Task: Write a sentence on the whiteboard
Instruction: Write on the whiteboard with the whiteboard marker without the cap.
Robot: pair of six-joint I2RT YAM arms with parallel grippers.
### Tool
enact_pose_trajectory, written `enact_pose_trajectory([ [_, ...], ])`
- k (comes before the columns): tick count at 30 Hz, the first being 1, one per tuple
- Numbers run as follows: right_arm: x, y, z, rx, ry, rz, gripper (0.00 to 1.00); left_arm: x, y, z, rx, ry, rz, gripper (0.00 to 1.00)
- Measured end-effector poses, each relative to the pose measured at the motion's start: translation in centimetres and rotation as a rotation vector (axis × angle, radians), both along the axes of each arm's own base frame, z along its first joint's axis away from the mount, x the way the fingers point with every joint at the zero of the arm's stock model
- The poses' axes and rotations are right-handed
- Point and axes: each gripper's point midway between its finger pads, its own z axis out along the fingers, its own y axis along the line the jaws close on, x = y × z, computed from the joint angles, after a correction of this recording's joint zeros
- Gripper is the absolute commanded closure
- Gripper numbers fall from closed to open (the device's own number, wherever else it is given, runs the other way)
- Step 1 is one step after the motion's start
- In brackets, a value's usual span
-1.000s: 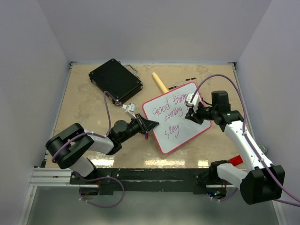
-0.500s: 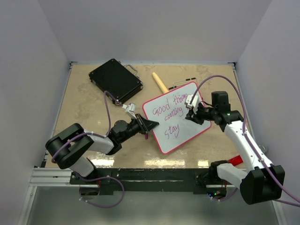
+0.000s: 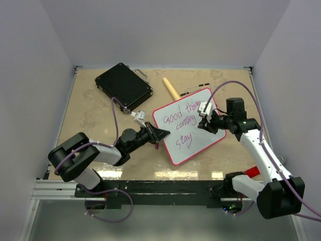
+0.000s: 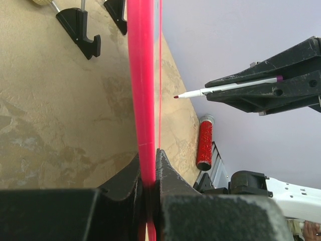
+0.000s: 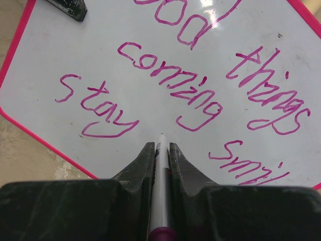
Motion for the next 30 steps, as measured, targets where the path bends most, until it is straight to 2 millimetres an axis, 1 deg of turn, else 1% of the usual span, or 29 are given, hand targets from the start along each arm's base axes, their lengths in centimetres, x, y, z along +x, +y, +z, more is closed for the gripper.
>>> enact_pose_trajectory([
  [11, 0.0, -0.1, -0.1, -0.028, -0.042, 0.045, 1.0, -0.2, -0.1, 0.0, 0.002, -0.002, -0.015, 1.0],
  [19, 0.4, 0.3, 0.3, -0.009, -0.077, 0.065, 1.0, -0.4, -0.2, -0.2, 0.011, -0.004, -0.028, 1.0],
  [23, 0.3, 0.3, -0.3, -0.022, -0.068, 0.079, 1.0, -0.5, -0.2, -0.2, 0.014, -0.009, -0.031, 1.0],
  [27, -0.7, 0.0, -2.0, -0.056, -0.004, 0.115, 1.0, -0.5, -0.2, -0.2, 0.015, -0.008, -0.031, 1.0],
  [30, -1.0, -0.1, -2.1, -0.066, 0.001, 0.123, 1.0, -0.5, -0.2, -0.2, 0.014, -0.009, -0.032, 1.0],
])
